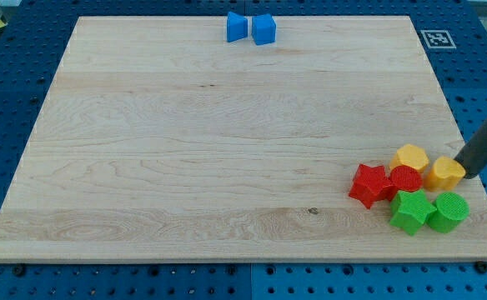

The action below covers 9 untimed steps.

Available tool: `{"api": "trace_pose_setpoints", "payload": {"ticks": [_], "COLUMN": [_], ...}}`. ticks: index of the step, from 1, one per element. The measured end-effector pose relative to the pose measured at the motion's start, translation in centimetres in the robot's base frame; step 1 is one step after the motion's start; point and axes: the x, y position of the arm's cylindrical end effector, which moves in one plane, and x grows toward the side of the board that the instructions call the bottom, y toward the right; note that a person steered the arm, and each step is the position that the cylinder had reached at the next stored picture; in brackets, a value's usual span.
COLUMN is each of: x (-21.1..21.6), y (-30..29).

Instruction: Push the blue cube to the top left of the red star

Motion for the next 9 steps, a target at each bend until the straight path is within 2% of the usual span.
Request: {"api": "trace_pose_setpoints", "payload": {"ticks": [2, 5, 7, 8, 9], "x": [0.2, -16.3, -29.5, -32.5, -32.3], "y": [-1.8, -4.6, -13.1, -16.2, -16.2]}}
